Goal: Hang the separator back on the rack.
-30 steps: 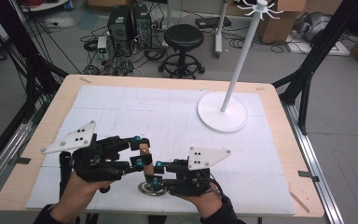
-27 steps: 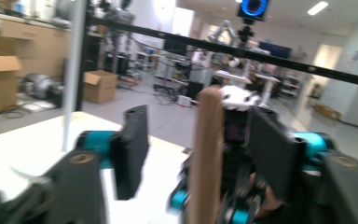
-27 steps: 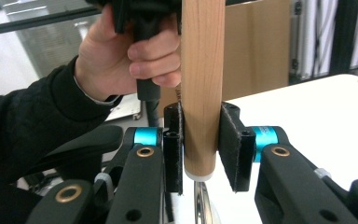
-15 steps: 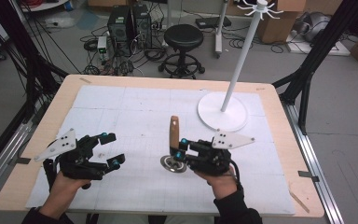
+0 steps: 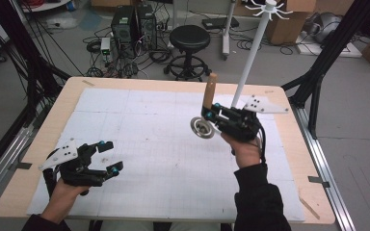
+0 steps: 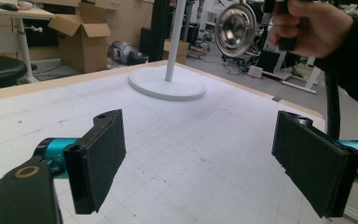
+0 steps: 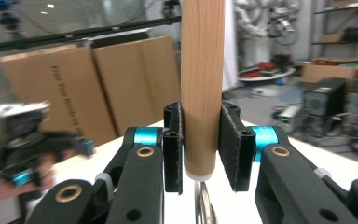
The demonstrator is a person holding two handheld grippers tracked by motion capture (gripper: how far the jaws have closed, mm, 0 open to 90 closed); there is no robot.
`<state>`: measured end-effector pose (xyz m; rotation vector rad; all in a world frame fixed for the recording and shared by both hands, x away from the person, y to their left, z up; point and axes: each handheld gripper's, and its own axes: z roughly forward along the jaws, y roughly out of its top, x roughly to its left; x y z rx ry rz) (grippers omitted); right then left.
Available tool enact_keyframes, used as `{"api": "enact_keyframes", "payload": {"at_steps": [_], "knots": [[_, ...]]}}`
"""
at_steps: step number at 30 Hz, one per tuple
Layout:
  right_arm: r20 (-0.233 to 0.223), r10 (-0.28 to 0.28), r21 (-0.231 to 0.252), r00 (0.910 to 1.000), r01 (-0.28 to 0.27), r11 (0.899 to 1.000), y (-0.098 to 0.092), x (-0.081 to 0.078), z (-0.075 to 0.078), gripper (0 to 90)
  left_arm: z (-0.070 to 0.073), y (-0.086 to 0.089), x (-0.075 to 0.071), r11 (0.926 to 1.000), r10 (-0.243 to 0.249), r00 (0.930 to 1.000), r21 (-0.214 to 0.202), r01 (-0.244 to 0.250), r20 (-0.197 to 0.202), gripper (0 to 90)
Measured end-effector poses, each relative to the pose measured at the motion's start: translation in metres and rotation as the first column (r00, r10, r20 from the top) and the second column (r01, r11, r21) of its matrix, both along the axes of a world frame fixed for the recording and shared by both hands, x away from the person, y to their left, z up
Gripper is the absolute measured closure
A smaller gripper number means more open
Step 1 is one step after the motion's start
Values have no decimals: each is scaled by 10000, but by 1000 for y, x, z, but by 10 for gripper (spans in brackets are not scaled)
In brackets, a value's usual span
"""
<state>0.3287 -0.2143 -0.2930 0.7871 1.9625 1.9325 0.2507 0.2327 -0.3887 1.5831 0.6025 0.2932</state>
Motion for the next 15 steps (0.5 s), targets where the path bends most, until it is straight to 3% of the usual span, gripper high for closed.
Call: {"api": "enact_keyframes", "payload": {"at_steps": [5, 15], "knots": [[148, -776, 14, 9969, 776, 9970, -15, 21, 24, 720, -2, 5, 1, 10000, 24, 10000, 39, -24, 30, 178], [346, -1540, -193, 9875, 1547, 9878, -29, 51, 67, 720, -5, 8, 4, 9998, 212, 9996, 22, -211, -187, 180]]}}
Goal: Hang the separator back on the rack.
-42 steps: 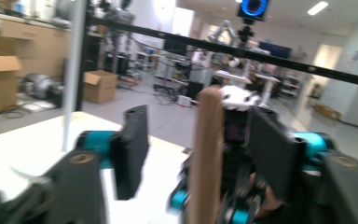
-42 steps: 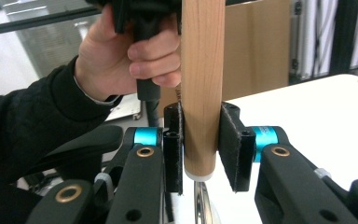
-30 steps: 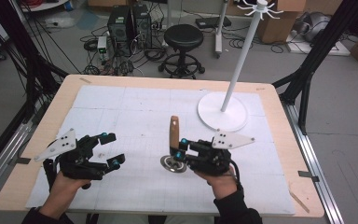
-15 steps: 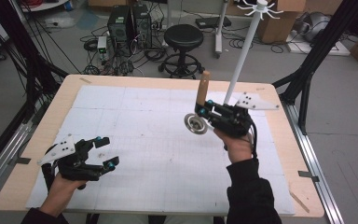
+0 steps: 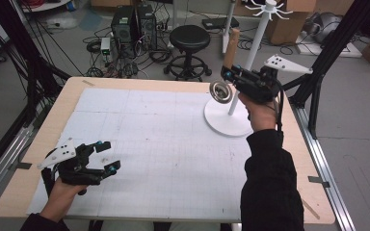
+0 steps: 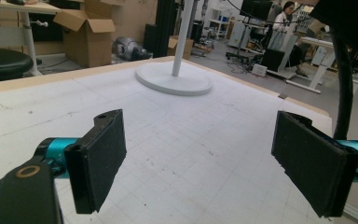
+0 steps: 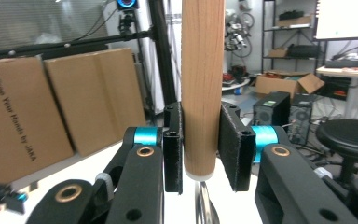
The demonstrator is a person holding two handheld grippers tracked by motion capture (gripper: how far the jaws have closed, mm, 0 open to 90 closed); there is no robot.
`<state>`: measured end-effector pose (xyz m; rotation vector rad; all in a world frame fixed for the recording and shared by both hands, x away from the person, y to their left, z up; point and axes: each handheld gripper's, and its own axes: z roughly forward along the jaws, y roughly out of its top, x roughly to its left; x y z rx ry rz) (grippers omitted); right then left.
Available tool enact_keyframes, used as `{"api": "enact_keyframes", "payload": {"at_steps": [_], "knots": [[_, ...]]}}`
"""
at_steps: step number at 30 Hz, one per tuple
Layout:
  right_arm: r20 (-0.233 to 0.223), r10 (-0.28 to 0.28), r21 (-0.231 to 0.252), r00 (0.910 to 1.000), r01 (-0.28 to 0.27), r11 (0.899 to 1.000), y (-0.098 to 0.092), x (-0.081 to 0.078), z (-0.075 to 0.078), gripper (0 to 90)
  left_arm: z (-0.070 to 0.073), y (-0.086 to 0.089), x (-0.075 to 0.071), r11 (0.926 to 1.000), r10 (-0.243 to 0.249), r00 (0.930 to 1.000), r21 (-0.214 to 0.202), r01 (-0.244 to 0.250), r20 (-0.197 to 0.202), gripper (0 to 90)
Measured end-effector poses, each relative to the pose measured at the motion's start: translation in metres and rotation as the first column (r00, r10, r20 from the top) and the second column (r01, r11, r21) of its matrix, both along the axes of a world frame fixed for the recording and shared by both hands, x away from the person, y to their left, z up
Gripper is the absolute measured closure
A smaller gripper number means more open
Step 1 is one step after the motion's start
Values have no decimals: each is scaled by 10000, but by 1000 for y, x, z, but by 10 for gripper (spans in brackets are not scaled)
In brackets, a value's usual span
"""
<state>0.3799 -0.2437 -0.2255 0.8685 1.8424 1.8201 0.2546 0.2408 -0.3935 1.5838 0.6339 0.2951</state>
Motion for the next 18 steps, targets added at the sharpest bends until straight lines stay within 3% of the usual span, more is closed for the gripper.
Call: {"api": "enact_keyframes", "payload": {"at_steps": [9, 18], "knots": [[-227, -736, 329, 9970, 744, 9967, -15, 24, 15, 720, 0, 6, 0, 9996, 134, 9998, -233, -137, -119, 184], [-501, -1050, 492, 9932, 1075, 9930, -24, 42, 16, 720, 0, 6, -1, 9994, 81, 9998, -333, -87, -180, 186]]}}
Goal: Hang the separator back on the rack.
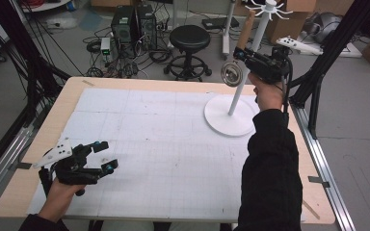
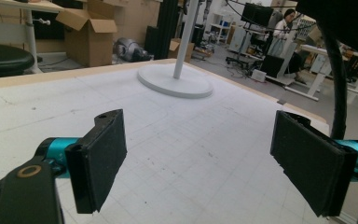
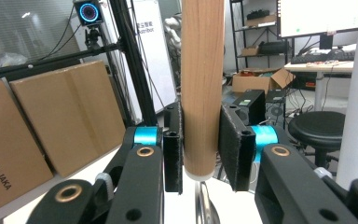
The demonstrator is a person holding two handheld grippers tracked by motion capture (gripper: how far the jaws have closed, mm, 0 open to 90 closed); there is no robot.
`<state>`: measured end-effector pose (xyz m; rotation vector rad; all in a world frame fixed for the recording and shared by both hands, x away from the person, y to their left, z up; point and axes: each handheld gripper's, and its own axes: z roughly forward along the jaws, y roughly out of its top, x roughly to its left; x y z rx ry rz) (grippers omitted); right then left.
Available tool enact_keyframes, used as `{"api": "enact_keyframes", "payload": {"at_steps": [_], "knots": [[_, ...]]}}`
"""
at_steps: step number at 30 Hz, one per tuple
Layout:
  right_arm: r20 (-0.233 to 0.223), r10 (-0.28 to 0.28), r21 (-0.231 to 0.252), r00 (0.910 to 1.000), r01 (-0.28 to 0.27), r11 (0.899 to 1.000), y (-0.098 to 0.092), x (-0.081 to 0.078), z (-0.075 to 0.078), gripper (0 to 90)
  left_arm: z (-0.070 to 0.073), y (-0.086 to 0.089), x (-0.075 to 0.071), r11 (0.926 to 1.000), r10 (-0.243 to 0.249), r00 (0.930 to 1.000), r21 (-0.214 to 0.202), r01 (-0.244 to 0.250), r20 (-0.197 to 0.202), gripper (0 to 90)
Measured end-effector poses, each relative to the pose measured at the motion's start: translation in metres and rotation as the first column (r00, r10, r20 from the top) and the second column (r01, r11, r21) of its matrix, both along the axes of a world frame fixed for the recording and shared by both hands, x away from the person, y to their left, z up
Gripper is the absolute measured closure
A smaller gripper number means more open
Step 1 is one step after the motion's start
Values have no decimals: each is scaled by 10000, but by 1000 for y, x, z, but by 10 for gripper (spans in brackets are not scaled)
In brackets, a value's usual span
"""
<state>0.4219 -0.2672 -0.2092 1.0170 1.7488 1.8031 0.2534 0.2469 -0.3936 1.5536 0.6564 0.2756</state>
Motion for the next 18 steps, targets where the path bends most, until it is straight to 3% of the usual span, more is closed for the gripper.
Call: {"api": "enact_keyframes", "payload": {"at_steps": [7, 18], "knots": [[-146, -205, 133, 9997, 207, 9997, -2, 7, 0, 720, 0, 1, 0, 10000, -4, 10000, -55, 4, -36, 186], [-324, -880, -279, 9956, 871, 9958, -8, 4, -4, 719, 0, 1, 1, 10000, 33, 10000, -78, -33, -84, 186]]}}
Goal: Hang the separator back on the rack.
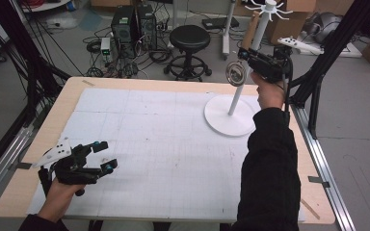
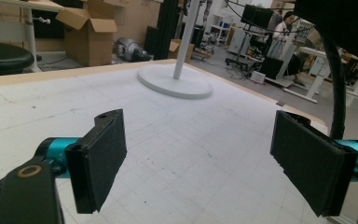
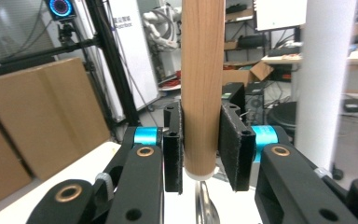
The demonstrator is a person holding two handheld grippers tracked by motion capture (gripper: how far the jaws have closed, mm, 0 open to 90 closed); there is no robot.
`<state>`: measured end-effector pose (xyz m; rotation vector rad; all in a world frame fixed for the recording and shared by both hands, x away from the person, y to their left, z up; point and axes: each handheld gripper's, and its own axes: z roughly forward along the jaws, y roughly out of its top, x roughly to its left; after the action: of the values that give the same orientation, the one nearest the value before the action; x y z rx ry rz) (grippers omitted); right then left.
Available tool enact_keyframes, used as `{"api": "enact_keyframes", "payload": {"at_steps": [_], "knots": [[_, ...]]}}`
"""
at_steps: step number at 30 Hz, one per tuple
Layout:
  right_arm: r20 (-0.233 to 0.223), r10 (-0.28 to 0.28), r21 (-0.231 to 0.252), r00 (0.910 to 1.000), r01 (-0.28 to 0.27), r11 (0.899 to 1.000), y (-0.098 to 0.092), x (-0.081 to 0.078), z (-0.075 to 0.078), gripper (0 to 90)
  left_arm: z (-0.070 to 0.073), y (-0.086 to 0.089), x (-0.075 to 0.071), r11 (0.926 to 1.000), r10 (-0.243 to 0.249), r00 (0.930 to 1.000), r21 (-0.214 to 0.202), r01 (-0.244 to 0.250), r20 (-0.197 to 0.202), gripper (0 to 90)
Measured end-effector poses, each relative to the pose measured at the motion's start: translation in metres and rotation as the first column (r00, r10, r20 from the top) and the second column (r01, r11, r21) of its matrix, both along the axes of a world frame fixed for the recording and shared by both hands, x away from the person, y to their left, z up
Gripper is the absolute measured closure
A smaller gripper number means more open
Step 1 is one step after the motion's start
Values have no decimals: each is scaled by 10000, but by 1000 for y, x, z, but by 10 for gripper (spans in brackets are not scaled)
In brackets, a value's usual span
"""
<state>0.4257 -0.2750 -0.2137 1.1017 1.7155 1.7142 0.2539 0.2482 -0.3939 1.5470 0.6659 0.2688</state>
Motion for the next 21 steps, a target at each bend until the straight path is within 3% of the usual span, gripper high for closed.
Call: {"api": "enact_keyframes", "payload": {"at_steps": [5, 8, 11, 16, 21], "knots": [[259, -332, -155, 9991, 336, 9993, -5, -9, -2, 705, 0, 1, 0, 10000, 23, 10000, -5, -23, -5, 186], [258, -593, -442, 9979, 604, 9972, -7, -18, -4, 569, 0, 1, -1, 10000, 51, 10000, -85, -52, -53, 187], [373, -824, -707, 9959, 849, 9939, -11, -32, -12, 500, 0, 2, 0, 9999, 69, 10000, -83, -69, -67, 186], [569, -1092, -1132, 9924, 1151, 9869, -18, -61, -39, 353, 0, 3, -1, 9994, 194, 9998, -276, -196, -103, 186], [252, -1234, -1619, 9920, 1259, 9787, -23, -90, -76, 218, 0, 4, 0, 9989, 261, 9996, -382, -265, -95, 186]]}}
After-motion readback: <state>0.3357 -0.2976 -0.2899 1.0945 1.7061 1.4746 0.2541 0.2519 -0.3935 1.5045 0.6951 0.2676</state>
